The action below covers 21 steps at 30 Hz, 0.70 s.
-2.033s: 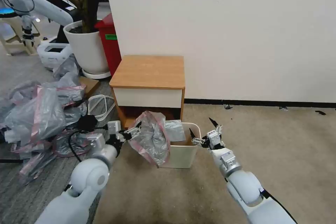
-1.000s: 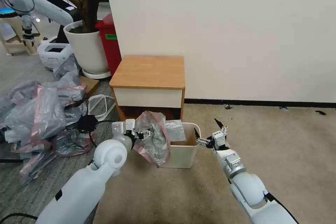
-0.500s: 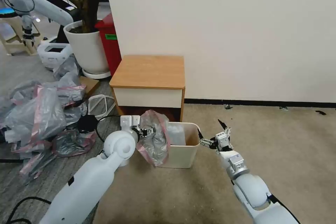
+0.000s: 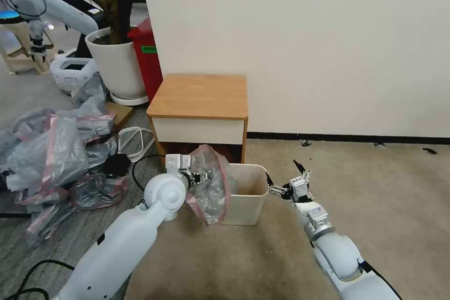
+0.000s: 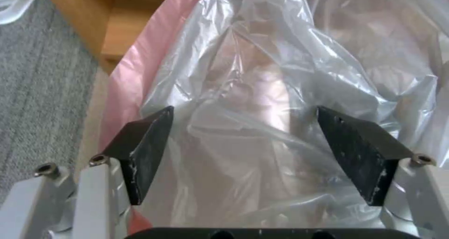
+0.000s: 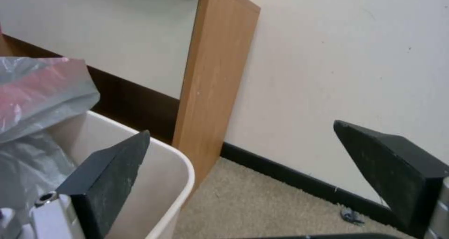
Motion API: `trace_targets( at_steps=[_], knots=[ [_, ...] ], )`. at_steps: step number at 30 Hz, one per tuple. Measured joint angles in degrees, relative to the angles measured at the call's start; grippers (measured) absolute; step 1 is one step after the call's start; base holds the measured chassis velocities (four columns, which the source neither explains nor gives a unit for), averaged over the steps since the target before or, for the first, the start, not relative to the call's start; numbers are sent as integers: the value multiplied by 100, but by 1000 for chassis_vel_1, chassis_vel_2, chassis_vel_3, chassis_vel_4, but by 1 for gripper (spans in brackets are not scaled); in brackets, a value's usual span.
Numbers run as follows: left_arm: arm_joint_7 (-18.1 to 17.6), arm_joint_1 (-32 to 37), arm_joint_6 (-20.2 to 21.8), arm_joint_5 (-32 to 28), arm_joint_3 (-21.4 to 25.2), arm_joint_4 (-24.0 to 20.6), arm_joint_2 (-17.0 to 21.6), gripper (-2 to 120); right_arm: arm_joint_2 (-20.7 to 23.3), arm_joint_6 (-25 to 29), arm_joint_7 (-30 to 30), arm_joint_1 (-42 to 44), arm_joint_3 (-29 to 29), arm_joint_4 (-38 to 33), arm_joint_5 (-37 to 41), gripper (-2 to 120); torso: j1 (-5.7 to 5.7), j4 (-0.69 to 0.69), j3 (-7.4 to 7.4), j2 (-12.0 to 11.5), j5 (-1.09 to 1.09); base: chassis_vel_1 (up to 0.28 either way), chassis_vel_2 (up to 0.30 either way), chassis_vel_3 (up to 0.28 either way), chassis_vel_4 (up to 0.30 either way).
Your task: Pick up the garbage bag from the table and place it over the trash can.
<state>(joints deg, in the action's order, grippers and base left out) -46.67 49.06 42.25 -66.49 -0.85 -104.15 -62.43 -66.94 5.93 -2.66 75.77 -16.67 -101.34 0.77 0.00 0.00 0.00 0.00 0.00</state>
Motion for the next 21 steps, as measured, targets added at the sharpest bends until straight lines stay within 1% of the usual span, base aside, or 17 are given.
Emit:
trace_targets(
  at_steps=[2, 3, 7, 9, 20, 21],
  knots=[
    [-1, -1, -2, -10, -2, 20, -17, 78, -2, 5, 0, 3, -1, 0, 0, 100, 0, 0, 0, 0, 0, 0, 0, 0, 0],
    [-8, -9, -3, -32, -7, 50, -34, 73, -3, 11, -1, 11, -6, 3, 1, 100, 0, 0, 0, 0, 0, 0, 0, 0, 0],
    [-27, -30, -4, -75, -18, 87, -52, 68, -2, 22, -1, 22, -16, 8, 1, 100, 0, 0, 0, 0, 0, 0, 0, 0, 0],
    [-85, -76, -6, -191, -48, 156, -72, 63, -3, 46, -2, 42, -39, 17, 2, 100, 0, 0, 0, 0, 0, 0, 0, 0, 0],
    [-327, -252, -10, -669, -153, 453, -210, 55, -23, 83, -2, 80, -92, 23, 3, 100, 0, 0, 0, 0, 0, 0, 0, 0, 0],
    [-346, -272, -10, -706, -170, 486, -217, 53, -23, 90, -2, 87, -106, 23, 4, 100, 0, 0, 0, 0, 0, 0, 0, 0, 0]
  ],
)
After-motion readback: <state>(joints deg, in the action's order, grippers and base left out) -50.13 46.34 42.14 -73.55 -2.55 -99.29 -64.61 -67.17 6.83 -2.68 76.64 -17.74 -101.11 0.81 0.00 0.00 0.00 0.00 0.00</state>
